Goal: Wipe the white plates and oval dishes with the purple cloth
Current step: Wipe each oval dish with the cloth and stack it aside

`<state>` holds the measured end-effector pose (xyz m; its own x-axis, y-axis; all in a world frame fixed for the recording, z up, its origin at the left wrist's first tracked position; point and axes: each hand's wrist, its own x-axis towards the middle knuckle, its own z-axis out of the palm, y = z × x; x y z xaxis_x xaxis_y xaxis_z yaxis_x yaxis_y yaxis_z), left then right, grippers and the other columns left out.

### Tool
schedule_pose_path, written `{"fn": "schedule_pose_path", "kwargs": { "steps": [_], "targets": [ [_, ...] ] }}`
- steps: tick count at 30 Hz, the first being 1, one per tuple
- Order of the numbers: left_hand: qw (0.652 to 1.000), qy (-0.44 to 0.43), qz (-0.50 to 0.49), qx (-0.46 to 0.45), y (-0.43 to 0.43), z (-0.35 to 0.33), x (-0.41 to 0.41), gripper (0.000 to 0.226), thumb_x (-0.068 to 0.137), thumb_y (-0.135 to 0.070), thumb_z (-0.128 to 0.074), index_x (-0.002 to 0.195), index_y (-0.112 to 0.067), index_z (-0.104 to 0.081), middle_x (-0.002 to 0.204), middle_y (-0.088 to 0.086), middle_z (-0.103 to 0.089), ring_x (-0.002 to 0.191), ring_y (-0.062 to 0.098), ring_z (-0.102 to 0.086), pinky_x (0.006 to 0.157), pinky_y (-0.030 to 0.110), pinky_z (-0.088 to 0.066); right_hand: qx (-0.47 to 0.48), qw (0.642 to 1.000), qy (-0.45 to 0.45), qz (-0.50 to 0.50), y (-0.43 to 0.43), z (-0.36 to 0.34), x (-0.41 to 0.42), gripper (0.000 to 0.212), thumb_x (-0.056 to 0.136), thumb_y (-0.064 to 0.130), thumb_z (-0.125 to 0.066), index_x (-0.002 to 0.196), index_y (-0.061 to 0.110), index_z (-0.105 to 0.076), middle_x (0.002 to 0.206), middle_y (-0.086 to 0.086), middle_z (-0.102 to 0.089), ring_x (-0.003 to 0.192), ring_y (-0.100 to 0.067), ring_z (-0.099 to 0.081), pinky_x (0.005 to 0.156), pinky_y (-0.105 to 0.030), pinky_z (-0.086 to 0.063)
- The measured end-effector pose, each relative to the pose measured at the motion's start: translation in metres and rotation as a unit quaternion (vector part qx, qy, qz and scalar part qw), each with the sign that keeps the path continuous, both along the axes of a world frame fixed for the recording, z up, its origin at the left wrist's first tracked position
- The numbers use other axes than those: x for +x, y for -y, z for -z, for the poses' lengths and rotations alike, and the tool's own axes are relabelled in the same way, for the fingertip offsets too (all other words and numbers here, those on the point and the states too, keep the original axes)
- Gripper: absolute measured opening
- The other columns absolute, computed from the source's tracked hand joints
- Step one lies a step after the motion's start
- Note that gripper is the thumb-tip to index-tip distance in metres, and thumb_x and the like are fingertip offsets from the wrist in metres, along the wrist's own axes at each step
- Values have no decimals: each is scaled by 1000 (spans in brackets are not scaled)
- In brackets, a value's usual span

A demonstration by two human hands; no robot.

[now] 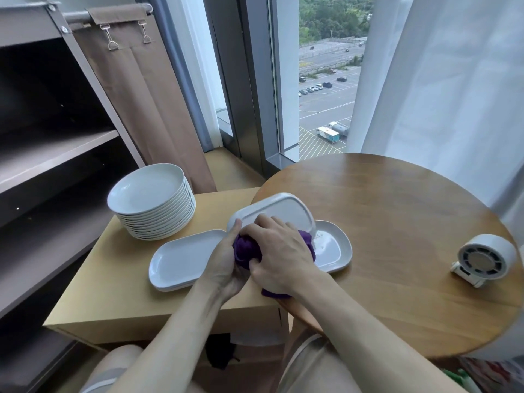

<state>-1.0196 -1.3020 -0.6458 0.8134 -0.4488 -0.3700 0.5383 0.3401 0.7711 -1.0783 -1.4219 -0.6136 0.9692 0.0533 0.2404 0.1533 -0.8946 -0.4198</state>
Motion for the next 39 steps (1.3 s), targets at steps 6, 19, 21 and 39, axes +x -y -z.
{"fn": "schedule_pose_path", "kwargs": {
  "steps": [6, 19, 21, 39],
  "targets": [
    [998, 12, 55, 16, -4, 4, 3, 81, 90, -82, -40, 128, -19, -71, 134, 13, -67, 126, 29, -63, 105, 44, -48, -92, 996, 14, 0, -4, -2, 1, 42, 82, 28, -58, 124, 33, -61, 119, 4, -49, 105, -22, -45, 87, -39, -36],
    [996, -18, 82, 34, 2, -2, 20, 73, 95, -73, -46, 123, -12, -74, 116, 14, -73, 107, 30, -70, 85, 39, -56, -87, 994, -59, -34, 6, -5, 3, 55, 86, 24, -56, 135, 47, -59, 116, 5, -43, 103, -21, -40, 82, -38, -31],
    [995, -29, 89, 26, 0, -2, 21, 58, 101, -56, -49, 126, -9, -72, 110, 14, -74, 99, 30, -73, 75, 38, -60, -73, 992, -83, -61, 8, -6, 2, 53, 85, 22, -57, 133, 45, -64, 112, 6, -45, 101, -21, -41, 84, -38, -34],
    [991, 56, 82, 88, -6, 2, 5, 59, 93, -50, -61, 135, -9, -64, 125, 16, -71, 112, 30, -71, 81, 42, -62, 96, 988, -73, 96, 44, 14, 11, 48, 79, 15, -55, 119, 37, -71, 126, 14, -59, 119, -22, -47, 98, -41, -41]
  ]
}}
